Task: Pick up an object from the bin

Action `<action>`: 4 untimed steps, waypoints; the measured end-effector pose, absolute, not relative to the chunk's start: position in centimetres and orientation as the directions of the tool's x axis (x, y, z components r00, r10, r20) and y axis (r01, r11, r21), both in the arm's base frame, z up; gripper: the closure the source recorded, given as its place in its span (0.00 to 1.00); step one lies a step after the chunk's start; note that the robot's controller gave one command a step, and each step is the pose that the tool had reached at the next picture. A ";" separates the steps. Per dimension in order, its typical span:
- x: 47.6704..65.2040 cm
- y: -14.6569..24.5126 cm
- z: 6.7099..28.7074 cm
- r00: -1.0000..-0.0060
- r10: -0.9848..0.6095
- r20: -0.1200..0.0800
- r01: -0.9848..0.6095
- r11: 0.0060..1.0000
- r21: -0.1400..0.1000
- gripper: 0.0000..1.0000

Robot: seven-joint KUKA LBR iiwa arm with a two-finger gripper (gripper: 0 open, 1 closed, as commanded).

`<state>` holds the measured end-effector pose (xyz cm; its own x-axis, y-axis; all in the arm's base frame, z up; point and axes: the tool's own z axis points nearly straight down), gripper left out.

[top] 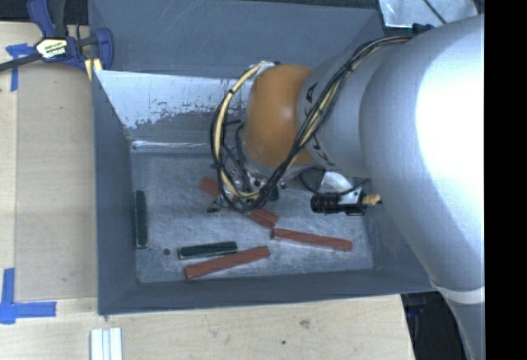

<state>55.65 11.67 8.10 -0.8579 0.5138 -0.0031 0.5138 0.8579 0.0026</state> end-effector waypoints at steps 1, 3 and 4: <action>55.7 11.6 8.4 -0.858 0.514 -0.005 0.514 0.858 0.003 1.00; 56.1 11.5 15.1 -0.858 0.514 -0.006 0.514 0.858 0.005 1.00; 56.2 11.4 18.4 -0.859 0.513 -0.005 0.513 0.859 0.004 1.00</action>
Offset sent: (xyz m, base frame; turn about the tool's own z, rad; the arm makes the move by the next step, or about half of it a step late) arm 0.0001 0.0000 0.0027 0.0000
